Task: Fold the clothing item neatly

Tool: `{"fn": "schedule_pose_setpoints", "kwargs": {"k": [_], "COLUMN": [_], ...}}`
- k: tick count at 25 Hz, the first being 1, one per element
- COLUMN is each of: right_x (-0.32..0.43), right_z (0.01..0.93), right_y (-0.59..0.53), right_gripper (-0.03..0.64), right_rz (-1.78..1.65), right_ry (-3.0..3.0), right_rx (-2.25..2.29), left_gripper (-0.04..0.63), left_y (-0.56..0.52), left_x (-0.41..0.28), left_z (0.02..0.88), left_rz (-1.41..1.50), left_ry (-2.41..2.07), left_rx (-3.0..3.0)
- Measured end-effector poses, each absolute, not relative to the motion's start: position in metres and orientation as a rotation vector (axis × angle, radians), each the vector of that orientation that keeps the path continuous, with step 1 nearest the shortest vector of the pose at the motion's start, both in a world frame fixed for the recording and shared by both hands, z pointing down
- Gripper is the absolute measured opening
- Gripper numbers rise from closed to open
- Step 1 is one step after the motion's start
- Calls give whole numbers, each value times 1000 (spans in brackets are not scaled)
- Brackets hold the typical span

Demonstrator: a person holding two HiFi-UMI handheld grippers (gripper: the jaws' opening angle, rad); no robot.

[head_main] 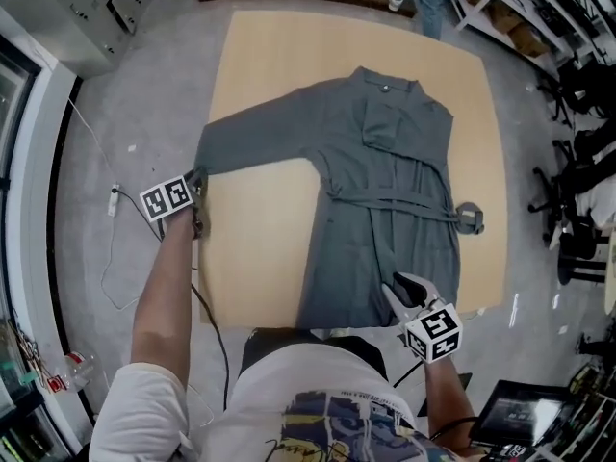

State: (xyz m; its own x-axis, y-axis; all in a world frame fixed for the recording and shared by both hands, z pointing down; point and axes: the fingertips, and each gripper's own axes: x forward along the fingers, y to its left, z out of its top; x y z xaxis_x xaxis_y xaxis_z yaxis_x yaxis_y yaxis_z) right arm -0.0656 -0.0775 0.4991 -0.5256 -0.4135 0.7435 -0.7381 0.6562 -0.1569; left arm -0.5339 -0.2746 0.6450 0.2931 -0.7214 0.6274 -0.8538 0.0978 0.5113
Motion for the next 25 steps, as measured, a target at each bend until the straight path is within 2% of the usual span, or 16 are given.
{"fn": "schedule_pose_setpoints", "kwargs": {"k": [13, 25], "right_x": [-32, 41], "right_z": [500, 501], "right_y": [-71, -90], "right_gripper": [107, 107], "right_rz": [630, 621], "right_ry": [-2214, -2290], "right_rx": [931, 877], "left_gripper": [29, 26], "left_y": [-305, -335], "left_x": [-510, -416], "left_z": [574, 491], "left_rz": [183, 161], "left_ry": [-1611, -1659], "left_rx": [1823, 1974]}}
